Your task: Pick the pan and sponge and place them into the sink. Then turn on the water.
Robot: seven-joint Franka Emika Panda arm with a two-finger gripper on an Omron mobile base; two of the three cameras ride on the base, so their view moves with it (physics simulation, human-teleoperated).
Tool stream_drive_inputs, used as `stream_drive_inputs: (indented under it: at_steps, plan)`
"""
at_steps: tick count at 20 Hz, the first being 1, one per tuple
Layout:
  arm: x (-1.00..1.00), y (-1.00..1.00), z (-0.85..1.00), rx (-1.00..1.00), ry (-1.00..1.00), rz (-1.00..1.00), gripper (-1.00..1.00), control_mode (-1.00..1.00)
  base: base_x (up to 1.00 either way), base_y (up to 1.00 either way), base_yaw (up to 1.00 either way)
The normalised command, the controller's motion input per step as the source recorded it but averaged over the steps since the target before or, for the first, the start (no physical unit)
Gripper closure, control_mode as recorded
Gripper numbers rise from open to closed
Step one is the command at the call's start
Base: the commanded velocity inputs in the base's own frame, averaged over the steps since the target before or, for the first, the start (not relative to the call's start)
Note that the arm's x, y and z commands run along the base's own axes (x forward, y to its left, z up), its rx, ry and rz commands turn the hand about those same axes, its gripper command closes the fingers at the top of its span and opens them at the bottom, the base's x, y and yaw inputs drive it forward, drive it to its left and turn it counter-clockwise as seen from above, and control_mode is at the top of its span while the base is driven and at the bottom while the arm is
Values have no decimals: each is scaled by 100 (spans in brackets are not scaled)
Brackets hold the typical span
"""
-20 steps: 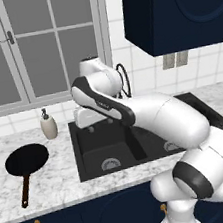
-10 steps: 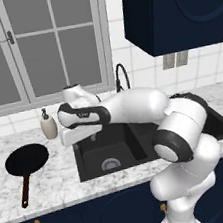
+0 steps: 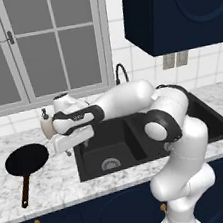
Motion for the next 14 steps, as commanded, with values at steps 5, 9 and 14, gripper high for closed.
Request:
stream_drive_inputs:
  at_steps: [5, 9, 14]
  plan:
    - [5, 7, -23, 0, 1, 0, -100, -100, 0, 0, 0]
    - [0, 6, -21, -2, 0, 0, -100, -100, 0, 0, 0]
    - [0, 8, -35, 0, 0, 0, -100, -100, 0, 0, 0]
